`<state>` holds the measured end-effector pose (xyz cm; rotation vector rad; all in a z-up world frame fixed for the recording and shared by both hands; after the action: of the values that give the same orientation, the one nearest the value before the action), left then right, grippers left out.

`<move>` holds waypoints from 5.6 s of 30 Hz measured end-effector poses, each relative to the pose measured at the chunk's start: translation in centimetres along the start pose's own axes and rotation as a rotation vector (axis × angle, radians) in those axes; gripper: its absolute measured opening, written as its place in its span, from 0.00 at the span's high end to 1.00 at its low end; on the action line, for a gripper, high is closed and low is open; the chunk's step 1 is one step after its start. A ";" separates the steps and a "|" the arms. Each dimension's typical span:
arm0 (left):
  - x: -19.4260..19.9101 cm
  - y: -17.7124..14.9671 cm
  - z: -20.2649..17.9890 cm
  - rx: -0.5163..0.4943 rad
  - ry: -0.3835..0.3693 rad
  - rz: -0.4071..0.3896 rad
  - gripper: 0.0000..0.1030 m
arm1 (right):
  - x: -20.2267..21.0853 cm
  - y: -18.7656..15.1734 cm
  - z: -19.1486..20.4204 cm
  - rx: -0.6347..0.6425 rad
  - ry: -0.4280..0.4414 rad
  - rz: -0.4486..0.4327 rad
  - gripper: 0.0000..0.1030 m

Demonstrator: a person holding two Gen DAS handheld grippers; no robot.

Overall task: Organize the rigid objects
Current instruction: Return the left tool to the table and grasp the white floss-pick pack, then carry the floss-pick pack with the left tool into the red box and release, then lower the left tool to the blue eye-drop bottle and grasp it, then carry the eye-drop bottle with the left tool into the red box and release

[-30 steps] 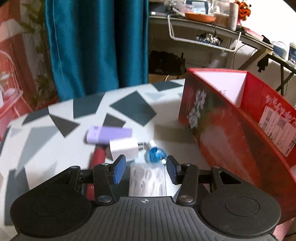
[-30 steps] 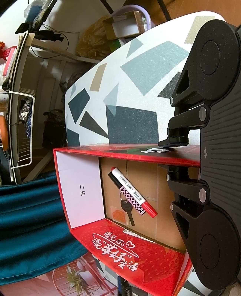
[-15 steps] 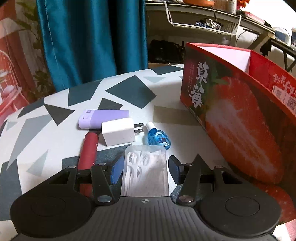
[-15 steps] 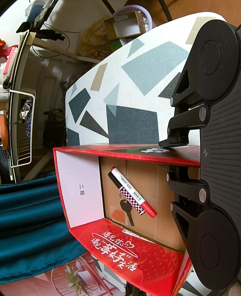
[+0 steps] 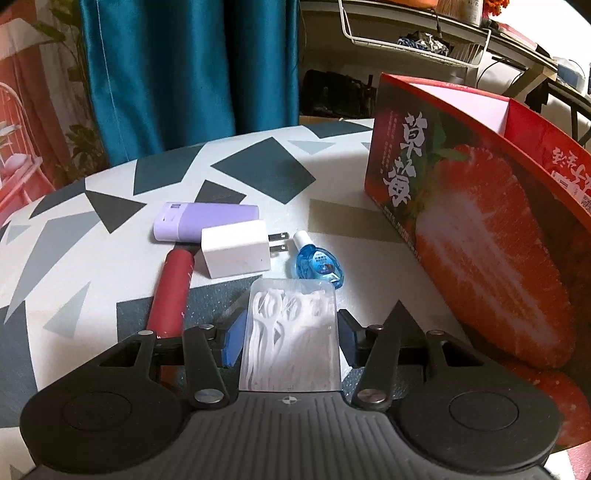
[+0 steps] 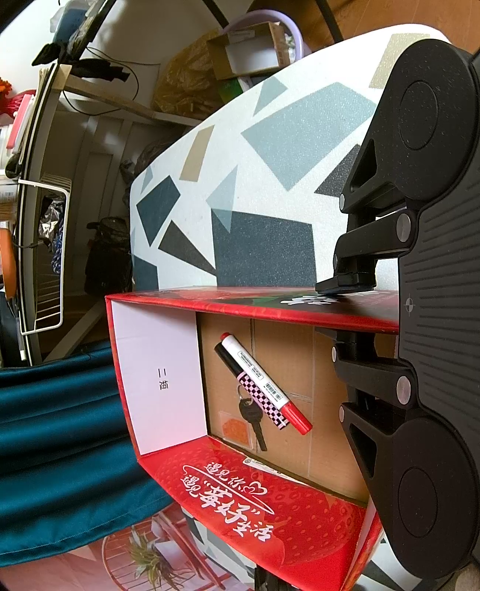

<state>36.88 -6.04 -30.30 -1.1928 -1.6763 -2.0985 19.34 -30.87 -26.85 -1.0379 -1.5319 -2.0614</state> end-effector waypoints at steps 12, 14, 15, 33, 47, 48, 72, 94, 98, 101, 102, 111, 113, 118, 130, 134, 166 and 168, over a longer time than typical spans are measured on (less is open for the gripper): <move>1.7 -1.4 -0.8 -0.022 -0.024 0.022 0.47 | 0.1 0.0 0.0 0.006 -0.002 -0.005 0.87; 1.9 -1.6 -0.9 -0.026 -0.020 0.020 0.47 | 0.1 0.0 0.0 0.004 0.000 -0.007 0.87; 1.9 -1.8 -0.9 -0.032 -0.017 0.023 0.47 | 0.1 0.0 0.0 0.003 0.001 -0.008 0.87; 3.9 -0.9 -0.8 -0.030 0.028 -0.045 0.47 | 0.0 0.0 0.0 0.000 0.005 -0.009 0.86; 10.2 11.4 -7.7 -0.177 -0.136 -0.323 0.47 | -0.1 0.0 0.1 0.004 0.006 -0.008 0.86; 10.1 11.9 -8.7 -0.194 -0.153 -0.327 0.47 | -0.1 0.0 0.2 0.007 0.005 -0.006 0.86; 1.0 11.9 -15.9 -0.284 -0.304 -0.183 0.46 | -0.2 0.1 0.2 0.022 0.008 0.007 0.86; 6.4 10.5 -0.1 0.022 -0.103 -0.235 0.00 | -0.1 0.0 0.0 0.001 0.005 -0.004 0.86; 5.9 8.2 1.3 0.042 -0.062 -0.193 0.02 | -0.1 0.0 0.0 -0.001 0.007 -0.005 0.86; 5.5 7.0 1.1 0.042 -0.055 -0.176 0.02 | -0.1 0.0 0.0 -0.001 0.006 -0.005 0.86; 5.3 6.7 1.2 0.040 -0.060 -0.166 0.02 | -0.1 0.0 0.0 0.001 0.006 -0.004 0.86; 1.3 4.0 -1.6 0.017 -0.070 -0.109 0.16 | -0.1 0.0 0.1 0.015 0.005 0.001 0.86; 0.3 3.5 -2.0 0.020 -0.071 -0.094 0.30 | -0.1 0.0 0.1 0.021 0.004 0.003 0.86; -1.3 2.8 -1.7 0.089 -0.074 -0.053 0.47 | -0.2 0.0 0.2 0.029 0.002 0.006 0.86; -3.7 2.4 -1.3 0.097 -0.007 0.003 0.59 | -0.3 0.1 0.2 0.037 -0.001 0.006 0.86; -3.2 2.0 -1.4 0.072 -0.015 -0.003 0.67 | -0.3 0.1 0.2 0.035 -0.001 0.004 0.86; 5.0 2.2 -1.3 0.079 -0.101 -0.098 0.67 | -0.1 0.0 0.3 0.042 0.024 -0.013 0.85; 5.9 4.1 -2.0 0.040 -0.118 -0.134 0.67 | -0.2 0.0 0.3 0.042 0.024 -0.013 0.85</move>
<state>34.57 -7.38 -23.31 -1.2474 -1.8898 -2.0962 19.57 -30.62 -26.91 -0.9870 -1.5673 -2.0339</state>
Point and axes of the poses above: each gripper's, at about its wrist camera, not at the fingertips, and x roughly against the way its jaws point, z to its left, y to its top, the point moved 10 cm from there along -x, roughly the way its jaws point, and after that the axes turned 5 degrees about -z, right-handed, at the moved point
